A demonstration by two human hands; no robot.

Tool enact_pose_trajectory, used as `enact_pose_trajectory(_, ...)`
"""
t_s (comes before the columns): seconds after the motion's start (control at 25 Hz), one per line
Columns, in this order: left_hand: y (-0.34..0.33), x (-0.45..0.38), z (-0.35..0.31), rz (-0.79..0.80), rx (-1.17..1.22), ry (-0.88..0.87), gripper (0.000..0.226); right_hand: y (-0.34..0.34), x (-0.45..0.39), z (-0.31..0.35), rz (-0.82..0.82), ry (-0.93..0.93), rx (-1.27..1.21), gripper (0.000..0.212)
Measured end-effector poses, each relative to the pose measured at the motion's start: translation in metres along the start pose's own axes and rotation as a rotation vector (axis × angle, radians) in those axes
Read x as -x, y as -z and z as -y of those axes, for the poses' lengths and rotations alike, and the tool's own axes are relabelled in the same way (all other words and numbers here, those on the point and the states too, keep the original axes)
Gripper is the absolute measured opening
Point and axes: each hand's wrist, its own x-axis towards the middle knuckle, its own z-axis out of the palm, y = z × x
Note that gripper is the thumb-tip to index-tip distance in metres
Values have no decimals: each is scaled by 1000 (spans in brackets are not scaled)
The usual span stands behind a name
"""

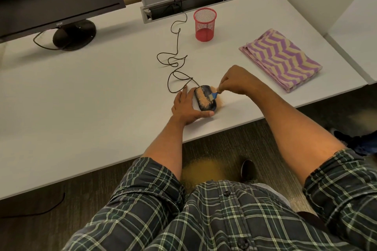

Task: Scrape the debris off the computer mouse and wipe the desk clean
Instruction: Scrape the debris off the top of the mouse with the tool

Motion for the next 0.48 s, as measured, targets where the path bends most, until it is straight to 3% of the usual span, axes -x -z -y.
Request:
enact_pose_trajectory(0.2,-1,1,0,-3,-5,-6,126,3,5,-3,98,-5,70,17)
enact_pose_trajectory(0.36,-1,0,0,0,-12,-5,125,5,7,-2,23,35,-43,13)
enact_pose_trajectory(0.48,-1,0,0,-4,-4,-4,125,2,8,-2,34,28,43,14)
